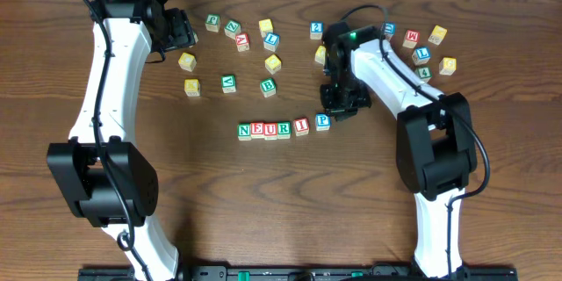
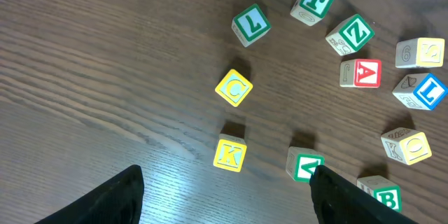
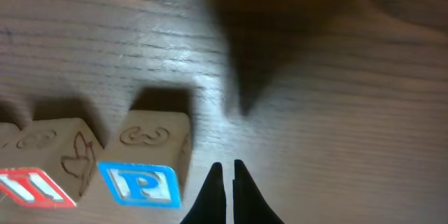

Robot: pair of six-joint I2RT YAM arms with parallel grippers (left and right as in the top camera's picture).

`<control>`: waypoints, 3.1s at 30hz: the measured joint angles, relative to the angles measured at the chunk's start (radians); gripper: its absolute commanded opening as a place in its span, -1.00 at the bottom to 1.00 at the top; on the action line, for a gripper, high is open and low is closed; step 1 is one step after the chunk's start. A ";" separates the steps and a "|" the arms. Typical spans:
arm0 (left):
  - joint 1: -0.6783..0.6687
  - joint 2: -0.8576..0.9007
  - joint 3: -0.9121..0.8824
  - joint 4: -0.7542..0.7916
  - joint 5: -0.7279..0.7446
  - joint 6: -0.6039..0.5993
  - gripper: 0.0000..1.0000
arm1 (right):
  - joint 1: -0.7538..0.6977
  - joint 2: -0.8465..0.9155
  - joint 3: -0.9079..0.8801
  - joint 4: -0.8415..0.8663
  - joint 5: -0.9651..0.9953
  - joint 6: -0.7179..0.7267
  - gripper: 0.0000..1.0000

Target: Spell out NEURIPS

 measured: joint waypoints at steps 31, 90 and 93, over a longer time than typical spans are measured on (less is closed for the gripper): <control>0.000 0.000 0.000 0.000 0.000 0.000 0.50 | 0.124 0.000 -0.035 0.073 -0.038 0.074 -0.98; 0.000 0.000 0.000 0.002 0.000 0.000 0.50 | -0.145 -0.002 0.332 0.240 0.132 0.073 0.01; 0.000 0.000 0.000 0.008 0.000 0.000 0.50 | -0.151 -0.002 0.331 0.282 0.118 0.073 0.04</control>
